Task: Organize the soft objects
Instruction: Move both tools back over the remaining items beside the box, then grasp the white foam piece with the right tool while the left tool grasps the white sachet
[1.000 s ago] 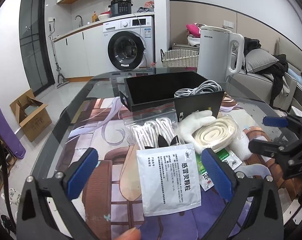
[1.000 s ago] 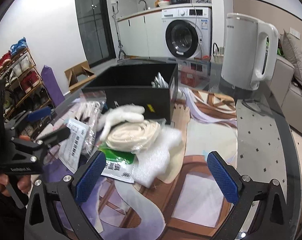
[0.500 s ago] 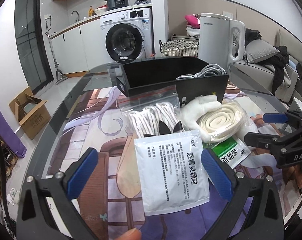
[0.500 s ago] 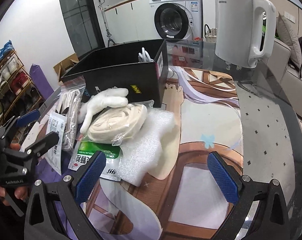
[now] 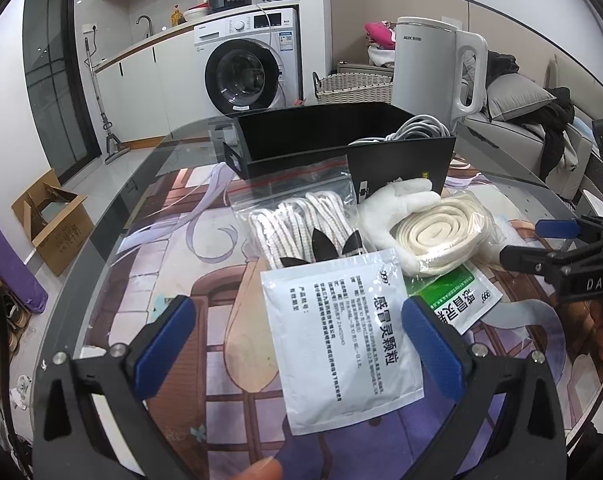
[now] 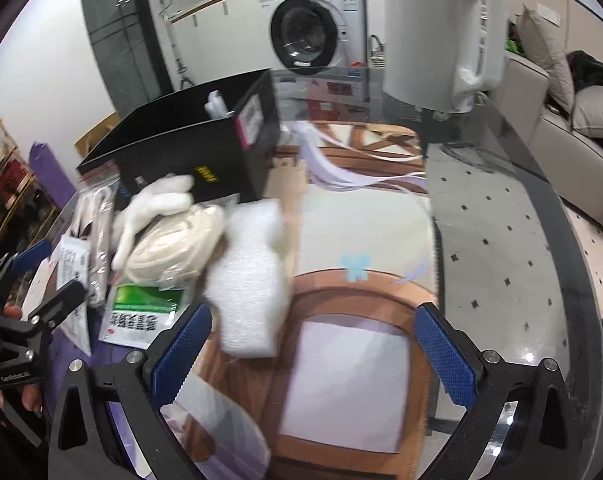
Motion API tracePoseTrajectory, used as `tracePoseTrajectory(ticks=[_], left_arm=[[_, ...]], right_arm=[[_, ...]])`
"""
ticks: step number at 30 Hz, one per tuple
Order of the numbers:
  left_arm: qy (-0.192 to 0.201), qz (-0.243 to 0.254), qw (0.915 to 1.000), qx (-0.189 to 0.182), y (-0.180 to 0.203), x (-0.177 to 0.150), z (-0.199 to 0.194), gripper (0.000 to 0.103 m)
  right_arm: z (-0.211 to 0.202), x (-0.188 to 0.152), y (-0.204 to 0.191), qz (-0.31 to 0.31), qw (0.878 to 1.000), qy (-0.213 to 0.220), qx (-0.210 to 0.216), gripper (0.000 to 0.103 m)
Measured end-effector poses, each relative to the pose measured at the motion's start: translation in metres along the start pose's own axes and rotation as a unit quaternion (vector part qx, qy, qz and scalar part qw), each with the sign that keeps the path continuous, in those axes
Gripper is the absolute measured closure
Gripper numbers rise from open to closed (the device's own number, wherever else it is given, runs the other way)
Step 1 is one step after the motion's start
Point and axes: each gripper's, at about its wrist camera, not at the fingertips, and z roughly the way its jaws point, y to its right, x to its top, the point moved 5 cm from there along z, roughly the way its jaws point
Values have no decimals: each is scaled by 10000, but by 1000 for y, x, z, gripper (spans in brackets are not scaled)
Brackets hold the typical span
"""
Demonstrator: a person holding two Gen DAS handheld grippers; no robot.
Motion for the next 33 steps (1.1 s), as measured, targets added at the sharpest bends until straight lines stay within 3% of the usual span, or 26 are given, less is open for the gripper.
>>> tracePoseTrajectory(ticks=[10,16,18,22,33], left_arm=[[-32,-49,10000,-62,-1,-2,1,0],[-23,7,10000,-50,0,-3,1,0],[-46,11,10000,-60,1,-3,2,0],[-51,14,10000,-55,1,-3,2,0],[-69,49,10000,-42,2,-3,2,0]], right_arm=[[12,7,-12,-309,9993,-100,-184,2],[12,11,-25,-603,9981,-71,-94,27],[9,9,-28,-685,9976,-34,-19,43],[-2,1,-29,-729,9973,49,114,63],[-20,-18,-13,-608,9980,118,143,64]])
